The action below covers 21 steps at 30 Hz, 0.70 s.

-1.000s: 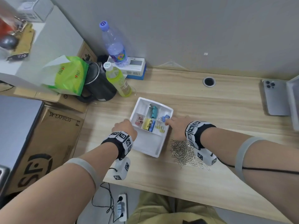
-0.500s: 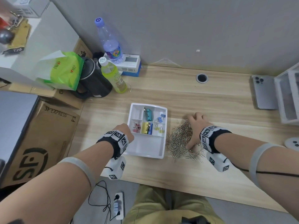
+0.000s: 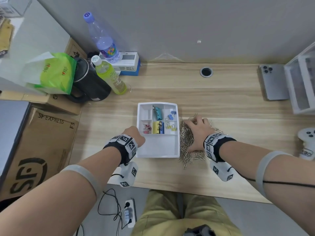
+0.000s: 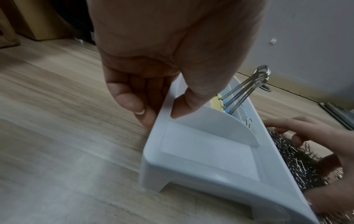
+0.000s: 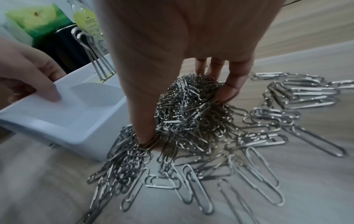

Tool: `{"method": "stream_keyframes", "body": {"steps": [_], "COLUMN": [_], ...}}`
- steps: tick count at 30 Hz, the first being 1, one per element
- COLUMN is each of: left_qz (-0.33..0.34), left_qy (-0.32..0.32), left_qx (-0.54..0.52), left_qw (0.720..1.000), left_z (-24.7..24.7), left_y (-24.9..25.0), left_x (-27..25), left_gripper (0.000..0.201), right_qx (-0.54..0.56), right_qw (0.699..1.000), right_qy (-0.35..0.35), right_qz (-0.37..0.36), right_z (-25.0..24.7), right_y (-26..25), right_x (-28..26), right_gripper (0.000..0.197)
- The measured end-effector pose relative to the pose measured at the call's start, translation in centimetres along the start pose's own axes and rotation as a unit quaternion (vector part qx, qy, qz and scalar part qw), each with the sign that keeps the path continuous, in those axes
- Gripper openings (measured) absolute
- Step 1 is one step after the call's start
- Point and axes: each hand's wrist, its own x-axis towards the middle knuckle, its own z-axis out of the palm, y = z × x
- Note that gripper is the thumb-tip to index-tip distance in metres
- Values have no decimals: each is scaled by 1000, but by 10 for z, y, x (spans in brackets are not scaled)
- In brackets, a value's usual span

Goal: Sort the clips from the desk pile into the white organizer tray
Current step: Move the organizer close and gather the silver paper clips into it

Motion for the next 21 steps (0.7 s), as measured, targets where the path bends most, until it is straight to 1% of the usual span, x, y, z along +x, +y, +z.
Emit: {"method": "stream_keyframes", "body": {"steps": [4,6,9,13,15,18,21], "left_qz": [-5,-7,-9,-10,-10,-7,-9], "left_qy": [7,12,16,21,23,21,21], "left_qx": [-15,-26,-30,-34,-35,-38,-42], "left_qw": [1000,1000,999,999,999,999,999], "left_z": [3,5,6,7,7,6,4], "left_y": [6,9,12,12,12,13,15], "left_x": [-1,0,1,1,1,1,2], "left_gripper": [12,13,15,14,14,15,17], "right_qx": [-4,-14,9,53,77,105,110], "right_qw": [1000,1000,1000,998,997,994,994], "right_qy": [1,5,11,22,31,32,15], "right_qz": [-12,-11,-6,-5,0,4,-1], "right_z": [4,7,10,11,14,18,15], "right_y": [-4,-6,-8,-7,-9,-12,-12], "right_x": [3,4,5,7,7,6,7], "right_gripper": [135,132,115,79,65,53,45]}}
